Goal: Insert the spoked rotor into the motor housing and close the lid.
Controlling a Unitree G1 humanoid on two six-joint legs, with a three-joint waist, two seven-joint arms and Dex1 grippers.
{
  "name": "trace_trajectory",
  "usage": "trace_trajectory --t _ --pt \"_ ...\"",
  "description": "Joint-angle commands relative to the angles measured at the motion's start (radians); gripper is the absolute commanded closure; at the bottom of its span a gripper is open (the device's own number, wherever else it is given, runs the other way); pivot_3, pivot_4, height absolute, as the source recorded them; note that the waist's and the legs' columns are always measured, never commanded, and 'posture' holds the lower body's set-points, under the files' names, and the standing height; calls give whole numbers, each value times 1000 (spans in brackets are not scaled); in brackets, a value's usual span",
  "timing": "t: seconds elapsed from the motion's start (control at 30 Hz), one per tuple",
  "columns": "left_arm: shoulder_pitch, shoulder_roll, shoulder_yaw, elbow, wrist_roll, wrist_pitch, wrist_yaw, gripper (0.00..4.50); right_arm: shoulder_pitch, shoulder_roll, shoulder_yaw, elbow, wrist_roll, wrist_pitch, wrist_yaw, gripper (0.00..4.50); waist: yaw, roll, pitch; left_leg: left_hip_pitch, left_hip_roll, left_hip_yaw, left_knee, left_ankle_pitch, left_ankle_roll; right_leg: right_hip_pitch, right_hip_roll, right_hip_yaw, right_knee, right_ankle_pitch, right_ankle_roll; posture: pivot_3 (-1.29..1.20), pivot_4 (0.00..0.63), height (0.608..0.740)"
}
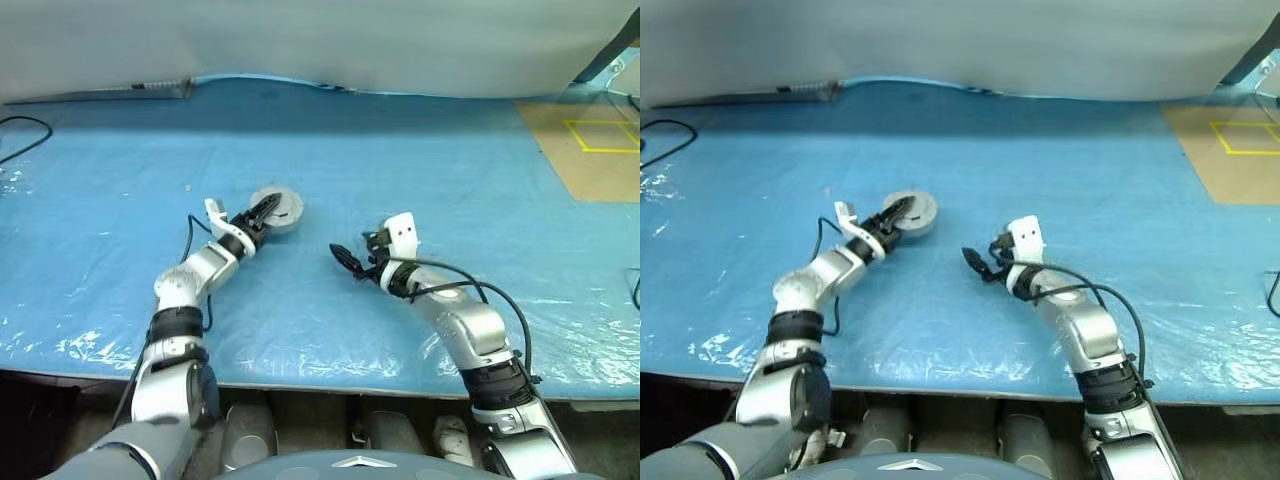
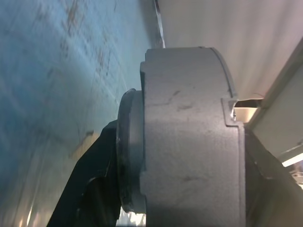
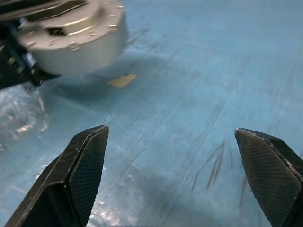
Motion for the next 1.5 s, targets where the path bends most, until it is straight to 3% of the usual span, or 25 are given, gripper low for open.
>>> trace_trajectory --t 0.03,0.23,0.5,0.7,0.77,0.9,1.03,1.1,1.23,1.37,1.5 --pt "-169 37 -9 204 114 -144 -94 2076 19 26 25 55 -132 -236 -20 0 2 -2 1 0 0 0 0 0 0 0 0 0 0 0 0 0 150 740" --pt "-368 41 9 518 272 -372 -129 2076 29 72 24 123 -200 -329 -22 0 0 -8 5 -1 -4 -1 0 0 0 0 -3 1 0 1 -1 0 150 740" --pt "-412 17 52 627 375 -441 -29 2076 34 107 5 129 -224 -325 -18 0 3 -8 5 -2 -4 -3 0 0 0 0 -4 -2 1 2 -2 0 150 740" --pt "-337 74 38 606 443 -364 -36 71 36 126 8 117 -219 -302 1 0 -3 -8 5 2 -4 -4 1 0 1 4 -4 -2 1 2 -3 0 150 740" --pt "-304 101 18 585 474 -337 -46 9 38 135 8 109 -211 -293 12 0 -14 -8 5 4 -3 -3 1 0 1 9 -4 -1 1 0 -5 0 150 740" --pt "-175 156 -105 429 572 -226 -129 9 36 152 3 98 -180 -267 56 0 -25 -8 4 19 -2 0 -2 0 1 20 -4 0 0 -3 -11 0 150 740" --pt "95 225 -300 10 662 -138 -221 9 41 156 2 101 -178 -271 84 0 -40 -4 2 23 -1 3 -4 0 1 21 -4 1 1 -4 -12 0 150 740" --pt "240 258 -369 -217 690 -175 -253 9 52 149 6 96 -191 -288 95 0 -48 -2 0 23 0 3 -5 0 1 20 -4 1 0 -4 -14 0 150 740" --pt "432 257 -379 -536 702 -337 -272 9 99 143 -25 54 -176 -289 89 0 -46 0 0 21 1 4 -7 -1 1 19 -4 -1 0 -6 -15 0 150 740" --pt "548 219 -369 -682 759 -541 -232 9 167 151 -67 -5 -152 -291 74 0 -42 -1 0 17 3 4 -6 -1 2 15 -4 -4 -2 -6 -14 0 150 740" --pt "614 171 -358 -691 814 -712 -182 9 212 154 -69 -39 -164 -312 61 0 -44 -3 2 15 4 4 -6 -1 2 13 -3 -5 -3 -6 -14 0 150 740"
